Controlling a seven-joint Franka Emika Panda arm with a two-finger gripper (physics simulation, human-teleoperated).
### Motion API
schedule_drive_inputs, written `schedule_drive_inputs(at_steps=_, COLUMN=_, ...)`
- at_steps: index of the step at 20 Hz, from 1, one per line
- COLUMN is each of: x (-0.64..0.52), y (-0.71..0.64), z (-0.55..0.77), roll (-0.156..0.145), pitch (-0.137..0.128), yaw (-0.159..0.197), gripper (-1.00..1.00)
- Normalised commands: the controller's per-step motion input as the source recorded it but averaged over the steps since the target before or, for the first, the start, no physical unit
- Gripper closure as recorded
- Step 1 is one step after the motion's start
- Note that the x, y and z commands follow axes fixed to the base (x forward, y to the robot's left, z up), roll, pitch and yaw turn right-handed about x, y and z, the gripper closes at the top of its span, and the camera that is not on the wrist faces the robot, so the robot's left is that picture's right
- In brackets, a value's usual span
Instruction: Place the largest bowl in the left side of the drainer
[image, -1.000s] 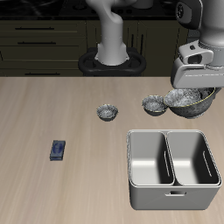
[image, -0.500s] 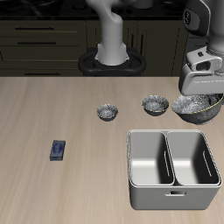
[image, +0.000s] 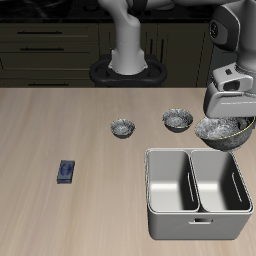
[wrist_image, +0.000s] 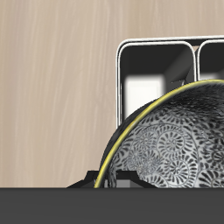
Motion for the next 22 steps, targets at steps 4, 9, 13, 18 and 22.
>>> schedule_drive_inputs(at_steps=4, x=0.11, y=-0.12, z=-0.07, roll=-0.006, pitch=0.010, yaw=-0.021, gripper=1.00)
schedule_drive_inputs(at_steps=9, x=0.05, y=-0.15, z=-0.07, roll=-0.014, pitch=0.014, yaw=-0.004, gripper=1.00)
schedule_drive_inputs(at_steps=13, x=0.04, y=-0.05, z=-0.13, roll=-0.008, pitch=0.016, yaw=0.004, gripper=1.00)
schedule_drive_inputs(at_steps=18, x=0.10, y=-0.09, z=-0.24, roll=-0.006, pitch=0.030, yaw=-0.009, gripper=1.00)
schedule_drive_inputs(at_steps=22, x=0.03, y=0.05, z=-0.23, roll=0.006, pitch=0.034, yaw=-0.006, gripper=1.00)
